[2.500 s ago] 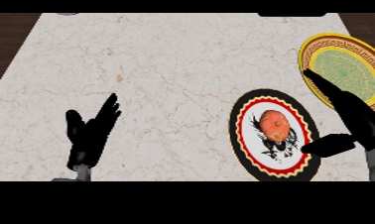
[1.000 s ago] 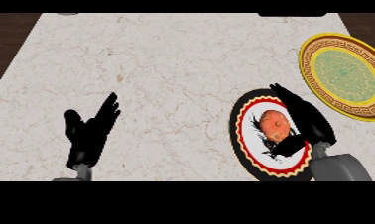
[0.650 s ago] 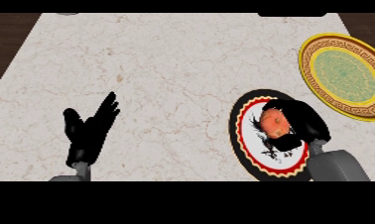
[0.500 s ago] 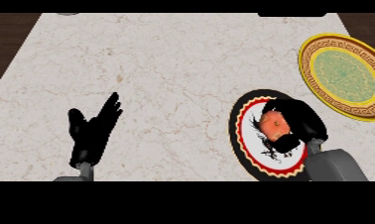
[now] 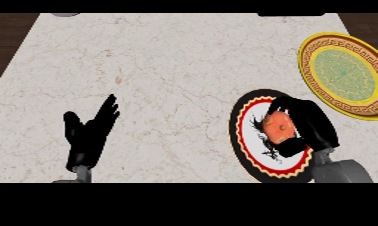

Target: Pick the squash from the plate and place it in the plate

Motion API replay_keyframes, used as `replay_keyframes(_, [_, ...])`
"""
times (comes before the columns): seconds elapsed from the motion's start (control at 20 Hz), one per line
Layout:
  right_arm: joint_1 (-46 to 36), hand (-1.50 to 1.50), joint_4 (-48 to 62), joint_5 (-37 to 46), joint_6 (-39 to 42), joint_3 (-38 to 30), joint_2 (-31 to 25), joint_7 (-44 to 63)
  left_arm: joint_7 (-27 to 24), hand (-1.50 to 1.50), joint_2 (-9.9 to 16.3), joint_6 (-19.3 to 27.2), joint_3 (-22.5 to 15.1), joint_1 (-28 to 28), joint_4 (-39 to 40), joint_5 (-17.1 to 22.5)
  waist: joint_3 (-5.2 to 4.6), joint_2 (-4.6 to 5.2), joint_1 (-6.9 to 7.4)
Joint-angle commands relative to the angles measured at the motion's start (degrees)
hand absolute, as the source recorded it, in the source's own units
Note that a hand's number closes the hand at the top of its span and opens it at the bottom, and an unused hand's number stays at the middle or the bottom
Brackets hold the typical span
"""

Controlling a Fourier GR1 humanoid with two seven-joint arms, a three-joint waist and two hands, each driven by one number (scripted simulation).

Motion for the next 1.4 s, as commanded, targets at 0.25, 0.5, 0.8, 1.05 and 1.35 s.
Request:
replay_keyframes(0.25, [26.93,1.50,-26.19,-9.18,-6.75,3.41,-6.64,-25.21,-1.38,0.00,-0.54,1.78,0.94,2.65,-0.28,-0.47,0.08,-0.58,-2.96])
replay_keyframes(0.5, [35.35,1.50,-34.07,-25.13,-5.25,-10.00,-9.11,-29.48,0.39,0.00,0.68,-0.38,1.05,1.30,-1.11,0.73,0.10,-0.15,-1.36])
replay_keyframes(0.8, [32.47,1.50,-27.95,-37.05,-2.77,-19.35,-5.84,-26.43,1.62,0.00,0.59,-0.57,0.82,-0.39,-1.19,0.55,0.09,0.22,0.24])
replay_keyframes(1.05, [24.23,1.50,-16.56,-48.01,2.92,-25.58,-7.64,-27.37,1.56,0.00,0.09,-1.05,0.82,-2.26,1.17,0.69,0.13,0.35,0.76])
replay_keyframes(1.35, [6.60,1.50,0.65,-44.82,-0.87,-28.68,-10.33,-27.88,2.07,0.00,-0.15,-0.84,0.53,-1.75,-0.59,0.37,0.12,0.40,1.50])
